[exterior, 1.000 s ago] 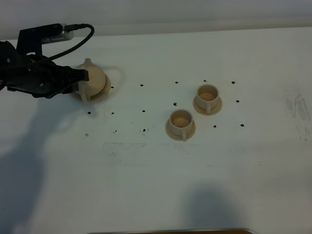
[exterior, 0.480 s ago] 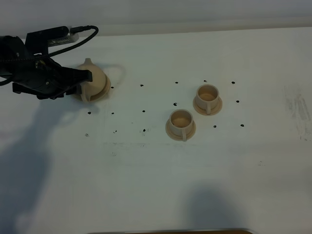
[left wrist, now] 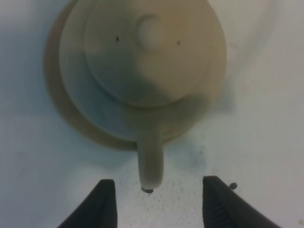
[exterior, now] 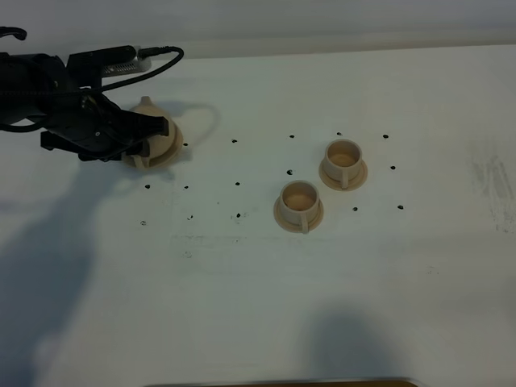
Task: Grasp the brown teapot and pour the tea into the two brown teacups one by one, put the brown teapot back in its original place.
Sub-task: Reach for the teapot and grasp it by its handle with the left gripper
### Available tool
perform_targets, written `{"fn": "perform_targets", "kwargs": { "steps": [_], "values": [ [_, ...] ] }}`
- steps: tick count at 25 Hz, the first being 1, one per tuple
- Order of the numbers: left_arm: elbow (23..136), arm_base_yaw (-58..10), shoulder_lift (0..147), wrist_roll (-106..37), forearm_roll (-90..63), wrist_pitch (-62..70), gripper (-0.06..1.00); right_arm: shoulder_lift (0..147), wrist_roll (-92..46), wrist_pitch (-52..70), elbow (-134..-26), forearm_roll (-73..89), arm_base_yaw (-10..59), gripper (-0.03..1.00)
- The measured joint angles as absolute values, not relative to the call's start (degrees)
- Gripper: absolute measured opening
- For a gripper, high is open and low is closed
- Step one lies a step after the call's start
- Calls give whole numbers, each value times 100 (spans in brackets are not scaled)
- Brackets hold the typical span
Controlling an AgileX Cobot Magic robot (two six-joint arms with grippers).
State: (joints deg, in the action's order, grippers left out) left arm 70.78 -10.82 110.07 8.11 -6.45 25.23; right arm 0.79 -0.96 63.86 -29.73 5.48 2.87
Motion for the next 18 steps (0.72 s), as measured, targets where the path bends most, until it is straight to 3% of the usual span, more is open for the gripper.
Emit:
{"fn": "perform_targets", "kwargs": {
  "steps": [18],
  "values": [
    [7113, -1082, 11147, 997, -272, 2429, 48, 79, -96, 6386, -2973, 548, 287, 44]
  ]
}}
